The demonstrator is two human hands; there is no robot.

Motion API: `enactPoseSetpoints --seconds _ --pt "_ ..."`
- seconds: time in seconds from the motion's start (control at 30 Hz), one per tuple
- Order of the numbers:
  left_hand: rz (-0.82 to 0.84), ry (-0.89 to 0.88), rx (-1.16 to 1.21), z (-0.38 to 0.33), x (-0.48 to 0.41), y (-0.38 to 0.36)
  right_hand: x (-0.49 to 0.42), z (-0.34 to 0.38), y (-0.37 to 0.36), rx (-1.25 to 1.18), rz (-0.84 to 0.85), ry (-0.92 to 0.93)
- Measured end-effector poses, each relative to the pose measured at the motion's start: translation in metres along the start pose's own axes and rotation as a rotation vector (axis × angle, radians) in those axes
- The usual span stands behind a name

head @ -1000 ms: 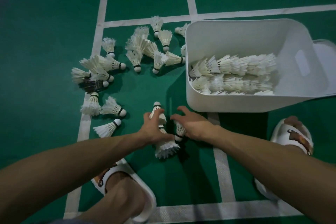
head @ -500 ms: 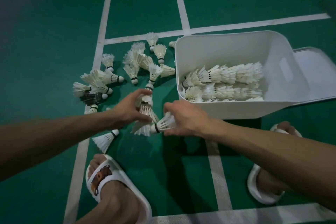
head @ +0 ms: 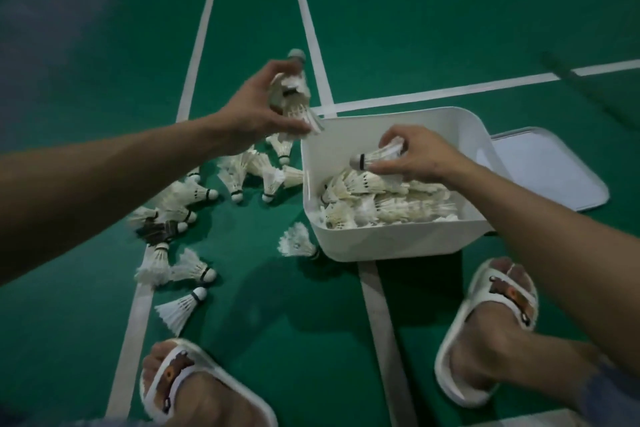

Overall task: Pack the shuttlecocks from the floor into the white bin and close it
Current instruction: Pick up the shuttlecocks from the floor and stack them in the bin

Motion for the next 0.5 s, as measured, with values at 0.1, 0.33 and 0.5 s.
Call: enactPoseSetpoints --seconds 0.1,0.33,0.5 --pt "0.1 0.035 0.003 0.008 -0.02 -0.032 -0.007 -0.025 -0.011 0.121 0.048 -0.063" --pt "0.268 0.179 -0.124 0.064 -0.033 -0.061 -0.038 -0.039 -0.045 0.288 0.224 -0.128" --pt "0.311 0.155 -0.258 0.07 -0.049 -0.067 -0.055 -0.031 -0.074 0.419 0.349 -0.114"
Point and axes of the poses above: each hand's wrist, its own x-axis away from the middle knuckle, its own y-axis out of the back of the hand, z = x × y, the point moved 8 cm from there along -x, towards the middle knuckle, and after that the axes turned 13 degrees about z, right-handed, at the moved point
